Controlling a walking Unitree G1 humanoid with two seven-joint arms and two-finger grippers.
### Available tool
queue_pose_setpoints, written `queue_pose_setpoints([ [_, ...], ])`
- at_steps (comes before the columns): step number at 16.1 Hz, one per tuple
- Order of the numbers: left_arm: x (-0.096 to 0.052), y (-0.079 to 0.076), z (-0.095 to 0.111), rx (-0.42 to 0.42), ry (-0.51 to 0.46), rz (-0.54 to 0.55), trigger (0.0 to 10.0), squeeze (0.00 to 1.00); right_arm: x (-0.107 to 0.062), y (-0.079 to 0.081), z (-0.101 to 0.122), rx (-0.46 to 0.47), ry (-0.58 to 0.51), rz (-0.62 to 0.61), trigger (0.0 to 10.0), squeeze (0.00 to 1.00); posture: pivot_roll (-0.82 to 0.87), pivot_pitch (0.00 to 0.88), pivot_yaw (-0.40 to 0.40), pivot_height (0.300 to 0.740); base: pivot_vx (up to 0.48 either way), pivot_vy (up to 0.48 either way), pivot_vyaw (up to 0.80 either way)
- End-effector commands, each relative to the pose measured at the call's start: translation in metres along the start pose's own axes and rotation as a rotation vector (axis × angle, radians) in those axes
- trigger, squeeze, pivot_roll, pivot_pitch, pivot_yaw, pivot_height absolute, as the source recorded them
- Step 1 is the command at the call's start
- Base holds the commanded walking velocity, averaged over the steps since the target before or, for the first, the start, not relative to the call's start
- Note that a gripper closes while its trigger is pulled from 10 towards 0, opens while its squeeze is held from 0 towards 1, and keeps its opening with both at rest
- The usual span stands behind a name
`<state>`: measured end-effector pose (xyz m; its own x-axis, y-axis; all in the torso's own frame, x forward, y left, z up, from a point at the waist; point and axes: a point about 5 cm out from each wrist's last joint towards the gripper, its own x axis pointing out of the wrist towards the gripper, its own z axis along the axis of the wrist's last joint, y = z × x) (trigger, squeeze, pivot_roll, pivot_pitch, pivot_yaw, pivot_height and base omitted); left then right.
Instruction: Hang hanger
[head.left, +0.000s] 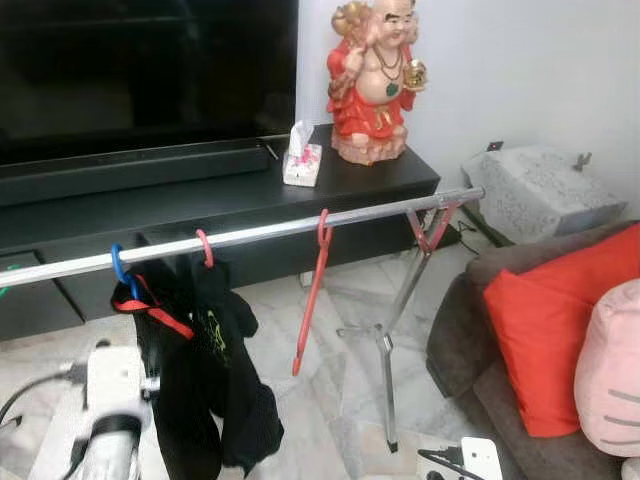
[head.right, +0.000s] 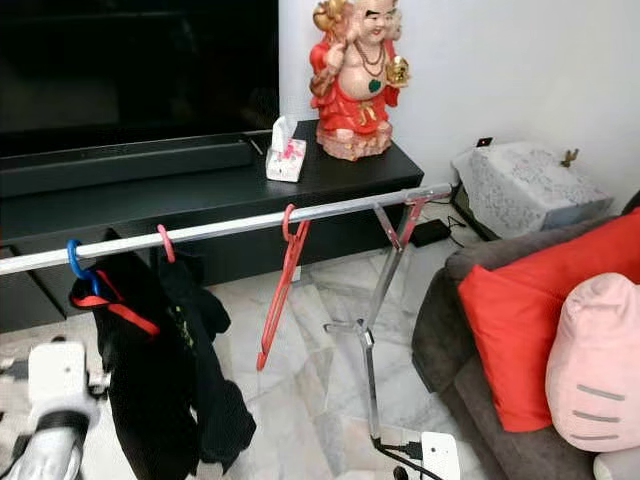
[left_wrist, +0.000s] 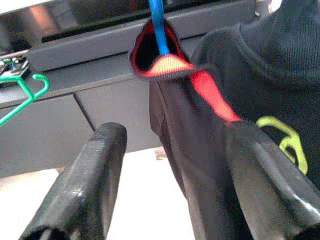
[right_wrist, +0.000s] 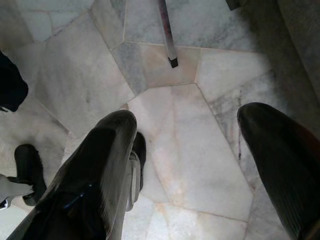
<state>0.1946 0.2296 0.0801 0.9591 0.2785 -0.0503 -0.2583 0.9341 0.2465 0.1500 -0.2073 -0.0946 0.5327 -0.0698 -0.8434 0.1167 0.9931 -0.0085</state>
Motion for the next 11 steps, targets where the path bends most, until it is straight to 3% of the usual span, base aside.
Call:
queue_pose_setpoints([
  [1, -0.008, 0.002, 0.004, 0.029, -0.030, -0.016, 10.0, 1.00, -0.001, -0.003, -0.002, 0.000, 0.004, -0.008, 10.0, 0.00, -0.02, 0.000, -0.089, 0.740, 0.000, 0.000, 0.00],
  [3, -0.029, 0.015, -0.017, 0.075, 0.053, 0.019, 10.0, 1.00, -0.001, -0.003, -0.001, -0.001, 0.004, -0.007, 10.0, 0.00, -0.02, 0.000, -0.085, 0.740, 0.000, 0.000, 0.00],
  [6, -0.059, 0.045, -0.084, 0.176, 0.394, 0.145, 10.0, 0.97, -0.001, -0.002, -0.002, 0.000, 0.005, -0.009, 10.0, 0.00, -0.01, 0.000, -0.085, 0.740, 0.000, 0.000, 0.00],
  [7, -0.071, 0.052, -0.118, 0.242, 0.589, 0.149, 10.0, 0.00, 0.000, -0.002, -0.001, -0.001, 0.005, -0.007, 10.0, 0.00, -0.01, 0.000, -0.085, 0.740, 0.000, 0.000, 0.00],
  [9, -0.072, 0.048, -0.136, 0.217, 0.686, 0.098, 10.0, 0.00, 0.000, -0.001, -0.001, -0.004, 0.008, -0.009, 10.0, 0.00, -0.02, 0.000, -0.085, 0.740, 0.000, 0.000, 0.00],
  [11, -0.066, 0.039, -0.144, 0.194, 0.703, 0.037, 10.0, 0.00, 0.000, -0.001, -0.002, -0.005, 0.010, -0.010, 10.0, 0.00, -0.02, 0.000, -0.084, 0.740, 0.000, 0.000, 0.00],
])
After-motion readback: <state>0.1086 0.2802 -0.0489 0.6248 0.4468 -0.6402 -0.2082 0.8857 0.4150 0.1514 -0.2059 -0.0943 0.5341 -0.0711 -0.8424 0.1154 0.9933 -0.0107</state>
